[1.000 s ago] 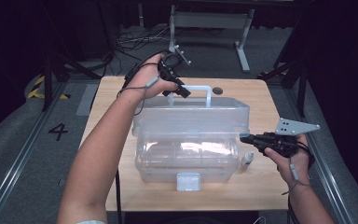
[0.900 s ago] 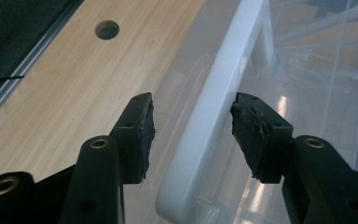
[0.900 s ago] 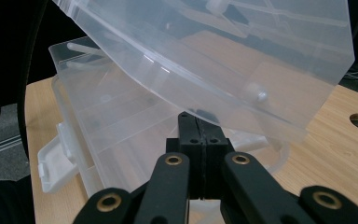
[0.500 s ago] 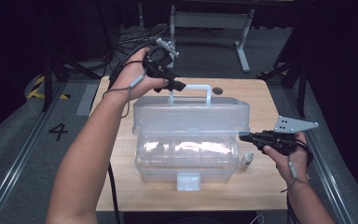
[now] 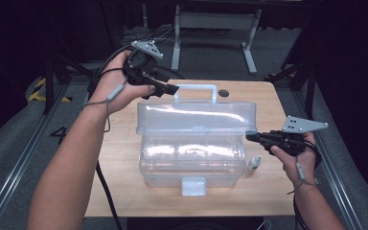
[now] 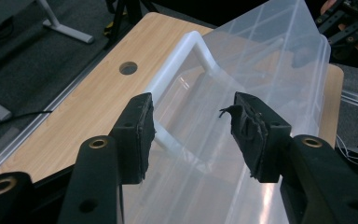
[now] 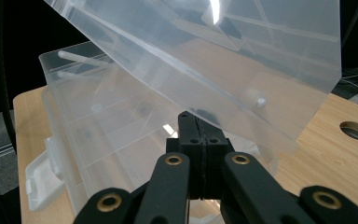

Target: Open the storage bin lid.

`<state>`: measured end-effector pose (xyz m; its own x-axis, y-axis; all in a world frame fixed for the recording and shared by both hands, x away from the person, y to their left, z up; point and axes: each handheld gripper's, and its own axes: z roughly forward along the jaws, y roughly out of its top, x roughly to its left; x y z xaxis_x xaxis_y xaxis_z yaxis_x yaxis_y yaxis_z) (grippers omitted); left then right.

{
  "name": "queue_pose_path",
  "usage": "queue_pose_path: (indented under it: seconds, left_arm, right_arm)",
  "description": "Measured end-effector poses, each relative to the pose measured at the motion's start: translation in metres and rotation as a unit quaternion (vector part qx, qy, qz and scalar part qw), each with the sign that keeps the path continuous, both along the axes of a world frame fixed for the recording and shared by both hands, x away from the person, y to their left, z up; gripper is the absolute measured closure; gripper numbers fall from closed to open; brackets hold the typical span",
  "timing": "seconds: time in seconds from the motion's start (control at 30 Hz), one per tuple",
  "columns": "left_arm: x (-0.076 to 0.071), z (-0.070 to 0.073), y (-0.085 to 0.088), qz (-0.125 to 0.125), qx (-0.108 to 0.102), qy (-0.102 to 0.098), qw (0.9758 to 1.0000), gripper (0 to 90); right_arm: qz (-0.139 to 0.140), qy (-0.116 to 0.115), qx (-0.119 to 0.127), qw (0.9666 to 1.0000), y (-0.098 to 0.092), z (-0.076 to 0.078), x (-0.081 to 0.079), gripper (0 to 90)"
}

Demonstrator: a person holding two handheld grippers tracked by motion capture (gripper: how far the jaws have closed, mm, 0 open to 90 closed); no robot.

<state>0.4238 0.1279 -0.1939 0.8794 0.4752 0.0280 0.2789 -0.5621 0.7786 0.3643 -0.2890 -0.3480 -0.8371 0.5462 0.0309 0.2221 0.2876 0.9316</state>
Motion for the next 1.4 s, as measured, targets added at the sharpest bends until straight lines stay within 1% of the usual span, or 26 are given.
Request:
queue_pose_path:
  seconds: [0.07, 0.13, 0.2, 0.27, 0.33, 0.4, 0.5, 0.53, 0.57, 0.6, 0.63, 0.67, 0.7, 0.73, 0.83, 0.9, 0.93, 0.97, 1.03, 1.07, 1.1, 1.17, 1.23, 1.27, 1.3, 1.4]
  left_arm:
    - [-0.006, 0.000, 0.006, -0.002, -0.010, -0.004, 0.9999, 49.6]
    - [-0.014, -0.002, 0.015, 0.001, -0.025, -0.009, 0.9996, 50.3]
    - [-0.017, -0.004, 0.017, 0.002, -0.028, -0.011, 0.9996, 50.5]
    - [-0.024, -0.007, 0.023, 0.000, -0.035, -0.016, 0.9993, 51.1]
    - [-0.032, -0.010, 0.028, -0.005, -0.052, -0.022, 0.9984, 51.7]
    - [-0.041, -0.012, 0.031, -0.009, -0.062, -0.029, 0.9976, 52.6]
    - [-0.052, -0.015, 0.034, -0.009, -0.068, -0.037, 0.9969, 53.0]
    - [-0.052, -0.015, 0.034, -0.009, -0.068, -0.037, 0.9969, 53.1]
    - [-0.055, -0.016, 0.035, -0.009, -0.072, -0.040, 0.9966, 53.1]
    - [-0.062, -0.018, 0.038, -0.009, -0.082, -0.043, 0.9957, 53.5]
    - [-0.062, -0.018, 0.038, -0.009, -0.082, -0.043, 0.9957, 53.7]
    - [-0.068, -0.021, 0.041, -0.007, -0.085, -0.048, 0.9952, 53.7]
    - [-0.072, -0.023, 0.042, -0.006, -0.089, -0.048, 0.9949, 53.9]
    - [-0.072, -0.023, 0.042, -0.006, -0.089, -0.048, 0.9949, 54.0]
    - [-0.083, -0.030, 0.047, -0.002, -0.099, -0.053, 0.9937, 54.3]
    - [-0.087, -0.036, 0.050, 0.002, -0.099, -0.053, 0.9937, 54.6]
    - [-0.087, -0.036, 0.050, 0.002, -0.099, -0.053, 0.9937, 54.6]
    - [-0.090, -0.042, 0.052, 0.006, -0.095, -0.052, 0.9941, 54.6]
    - [-0.092, -0.044, 0.053, 0.007, -0.092, -0.051, 0.9944, 54.6]
    - [-0.094, -0.047, 0.055, 0.009, -0.094, -0.054, 0.9941, 54.6]
    - [-0.096, -0.049, 0.056, 0.008, -0.098, -0.053, 0.9937, 54.7]
    - [-0.100, -0.053, 0.059, 0.007, -0.101, -0.052, 0.9935, 55.3]
    - [-0.104, -0.059, 0.061, 0.011, -0.100, -0.051, 0.9937, 55.9]
    - [-0.106, -0.064, 0.061, 0.011, -0.100, -0.050, 0.9937, 55.8]
    - [-0.106, -0.064, 0.061, 0.011, -0.100, -0.050, 0.9937, 55.9]
    - [-0.110, -0.075, 0.061, 0.010, -0.104, -0.042, 0.9936, 56.5]
  right_arm:
    - [-0.003, -0.002, 0.002, 1.0000, 0.000, 0.002, 0.002, 90.0]
    - [-0.006, -0.002, 0.007, 1.0000, 0.001, 0.003, 0.004, 90.0]
    - [-0.007, -0.002, 0.011, 0.9999, 0.002, 0.004, 0.005, 90.0]
    - [-0.007, -0.001, 0.014, 0.9999, 0.003, 0.003, 0.007, 90.0]
    - [-0.008, 0.000, 0.015, 0.9999, 0.004, 0.003, 0.008, 90.0]
    - [-0.011, 0.000, 0.017, 0.9998, 0.005, 0.004, 0.009, 90.0]
    - [-0.014, -0.001, 0.020, 0.9997, 0.005, 0.005, 0.011, 90.0]
    - [-0.015, -0.001, 0.021, 0.9997, 0.005, 0.005, 0.011, 90.0]
    - [-0.015, -0.001, 0.021, 0.9997, 0.005, 0.005, 0.011, 90.0]
    - [-0.016, -0.002, 0.024, 0.9996, 0.005, 0.006, 0.012, 90.0]
    - [-0.016, -0.002, 0.024, 0.9996, 0.005, 0.006, 0.012, 90.0]
    - [-0.016, -0.002, 0.024, 0.9996, 0.005, 0.006, 0.012, 90.0]
    - [-0.017, -0.003, 0.024, 0.9996, 0.005, 0.006, 0.012, 90.0]
    - [-0.017, -0.003, 0.024, 0.9996, 0.005, 0.006, 0.012, 90.0]
    - [-0.017, -0.003, 0.025, 0.9995, 0.005, 0.006, 0.013, 90.0]
    - [-0.018, -0.003, 0.027, 0.9995, 0.005, 0.007, 0.014, 90.0]
    - [-0.018, -0.003, 0.027, 0.9995, 0.005, 0.007, 0.014, 90.0]
    - [-0.019, -0.002, 0.027, 0.9995, 0.005, 0.007, 0.015, 90.0]
    - [-0.019, -0.002, 0.027, 0.9994, 0.005, 0.008, 0.015, 90.0]
    - [-0.020, -0.003, 0.028, 0.9994, 0.005, 0.008, 0.015, 90.0]
    - [-0.019, -0.002, 0.029, 0.9994, 0.005, 0.008, 0.016, 90.0]
    - [-0.021, -0.002, 0.030, 0.9993, 0.005, 0.008, 0.016, 90.0]
    - [-0.023, -0.001, 0.031, 0.9993, 0.006, 0.009, 0.017, 90.0]
    - [-0.022, -0.001, 0.032, 0.9992, 0.006, 0.009, 0.017, 90.0]
    - [-0.022, -0.001, 0.032, 0.9992, 0.006, 0.009, 0.017, 90.0]
    - [-0.022, 0.001, 0.035, 0.9991, 0.006, 0.009, 0.018, 90.0]
